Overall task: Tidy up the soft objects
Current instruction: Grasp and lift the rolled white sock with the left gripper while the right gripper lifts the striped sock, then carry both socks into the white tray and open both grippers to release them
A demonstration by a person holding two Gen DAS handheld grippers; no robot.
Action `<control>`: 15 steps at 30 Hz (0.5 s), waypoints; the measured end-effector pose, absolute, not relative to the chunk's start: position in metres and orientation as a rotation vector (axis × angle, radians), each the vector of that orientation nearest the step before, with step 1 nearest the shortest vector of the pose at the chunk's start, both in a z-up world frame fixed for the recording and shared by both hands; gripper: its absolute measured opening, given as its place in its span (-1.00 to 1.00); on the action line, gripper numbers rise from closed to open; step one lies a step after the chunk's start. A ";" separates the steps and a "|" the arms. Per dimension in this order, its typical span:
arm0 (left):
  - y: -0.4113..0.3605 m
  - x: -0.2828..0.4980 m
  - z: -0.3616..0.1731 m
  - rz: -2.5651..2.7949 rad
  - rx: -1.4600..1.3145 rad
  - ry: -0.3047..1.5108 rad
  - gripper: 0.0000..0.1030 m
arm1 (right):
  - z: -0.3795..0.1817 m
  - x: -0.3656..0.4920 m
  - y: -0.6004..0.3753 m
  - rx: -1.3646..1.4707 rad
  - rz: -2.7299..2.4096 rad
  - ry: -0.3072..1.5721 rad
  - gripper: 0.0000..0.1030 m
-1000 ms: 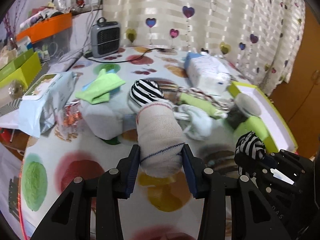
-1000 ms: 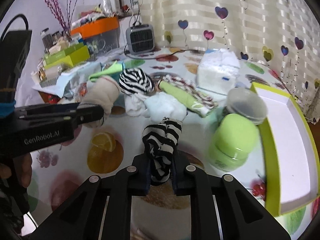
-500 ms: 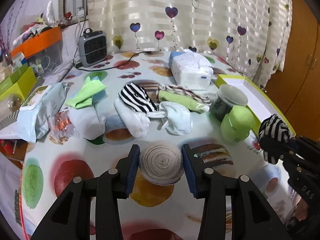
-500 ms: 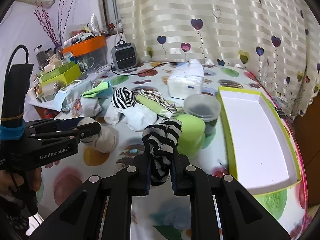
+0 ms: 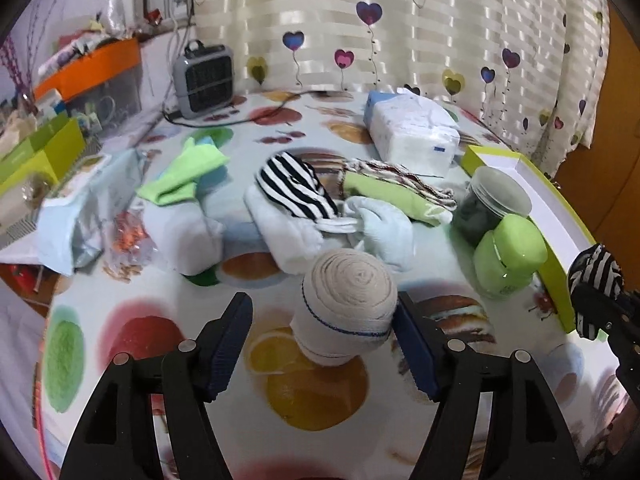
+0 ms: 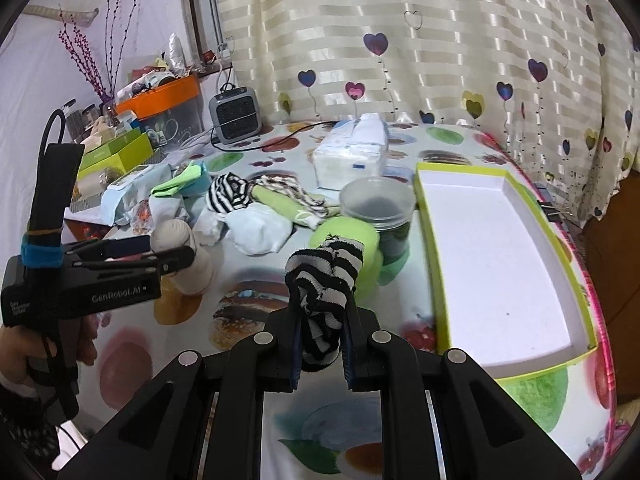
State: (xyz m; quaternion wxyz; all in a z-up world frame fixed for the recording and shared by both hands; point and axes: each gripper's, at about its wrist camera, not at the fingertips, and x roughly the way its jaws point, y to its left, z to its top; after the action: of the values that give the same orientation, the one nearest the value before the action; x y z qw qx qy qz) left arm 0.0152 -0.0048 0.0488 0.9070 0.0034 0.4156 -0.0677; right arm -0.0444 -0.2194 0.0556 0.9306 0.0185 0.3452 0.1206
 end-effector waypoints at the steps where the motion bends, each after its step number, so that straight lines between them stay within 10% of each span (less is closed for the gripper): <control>1: -0.007 0.017 0.048 -0.147 0.009 0.856 0.38 | 0.055 -0.044 -0.223 0.046 0.240 0.708 -0.69; 7: -0.019 0.032 0.038 -0.150 0.040 0.876 -0.06 | 0.054 -0.038 -0.247 0.070 0.177 0.712 -0.69; 15: -0.026 0.035 0.040 -0.189 0.028 0.879 -0.10 | 0.046 -0.027 -0.275 0.074 0.104 0.740 -0.69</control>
State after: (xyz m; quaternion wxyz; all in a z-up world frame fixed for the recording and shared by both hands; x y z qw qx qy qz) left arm 0.0348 -0.0256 0.0398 0.9006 0.0137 0.4246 -0.0916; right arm -0.0274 -0.2755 0.0457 0.9304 0.0361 0.3612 0.0507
